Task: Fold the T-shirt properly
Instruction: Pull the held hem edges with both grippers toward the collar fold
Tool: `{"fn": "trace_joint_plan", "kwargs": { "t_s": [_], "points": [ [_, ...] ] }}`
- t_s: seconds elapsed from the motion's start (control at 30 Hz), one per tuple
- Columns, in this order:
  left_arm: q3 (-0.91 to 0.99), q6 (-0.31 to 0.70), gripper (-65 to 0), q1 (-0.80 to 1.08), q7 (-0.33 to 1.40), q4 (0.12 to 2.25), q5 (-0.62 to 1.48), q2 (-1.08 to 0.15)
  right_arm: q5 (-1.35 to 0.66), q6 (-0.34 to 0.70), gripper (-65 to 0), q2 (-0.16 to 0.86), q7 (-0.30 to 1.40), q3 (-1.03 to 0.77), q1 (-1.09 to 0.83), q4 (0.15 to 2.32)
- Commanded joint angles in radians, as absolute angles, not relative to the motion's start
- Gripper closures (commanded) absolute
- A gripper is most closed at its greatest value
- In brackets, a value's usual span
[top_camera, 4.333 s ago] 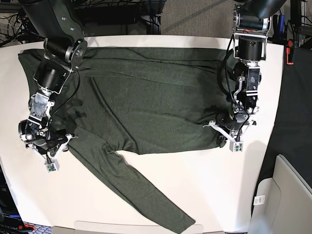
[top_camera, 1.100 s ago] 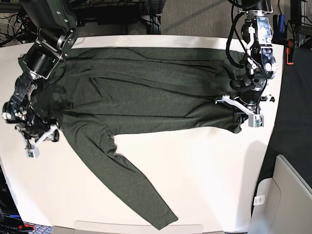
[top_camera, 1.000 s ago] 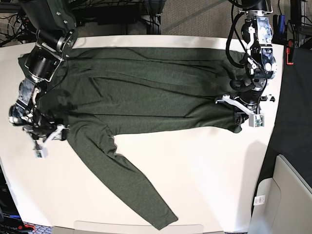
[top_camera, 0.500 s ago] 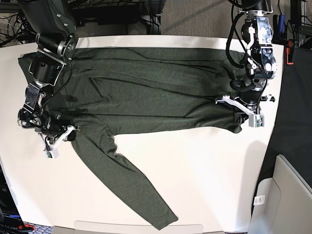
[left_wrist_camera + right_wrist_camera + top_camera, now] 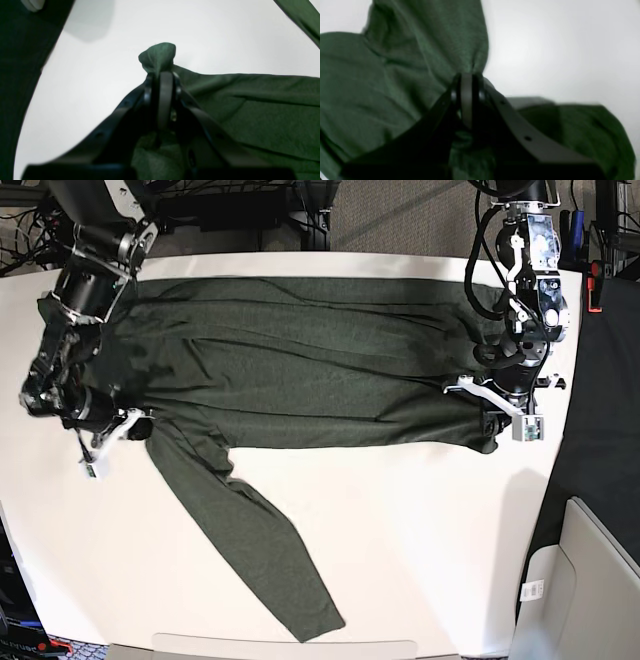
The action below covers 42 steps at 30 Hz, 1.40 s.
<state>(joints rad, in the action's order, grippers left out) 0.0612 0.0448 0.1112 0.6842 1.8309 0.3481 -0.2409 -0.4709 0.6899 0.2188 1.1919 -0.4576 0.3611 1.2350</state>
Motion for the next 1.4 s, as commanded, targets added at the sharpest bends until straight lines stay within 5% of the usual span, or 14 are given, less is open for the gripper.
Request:
{"fn": "trace_joint_plan", "kwargs": {
  "t_s": [0.0, 0.37, 1.37],
  "points": [
    [0.067, 0.044, 0.0, 0.102, 0.661, 1.854, 0.348, -0.248, -0.527, 0.698, -0.3, 0.243, 1.190, -0.456, 0.367, 1.300],
    [0.068, 0.044, 0.0, 0.166, 0.661, 1.923, 0.348, -0.249, -0.891, 0.698, -0.3, 0.360, 1.201, -0.585, 0.130, 1.455],
    [0.116, 0.045, -0.1, 0.289, 0.662, 1.957, 0.348, -0.252, -1.076, 0.698, -0.3, 0.464, 1.253, -0.720, -0.070, 1.592]
  ]
}}
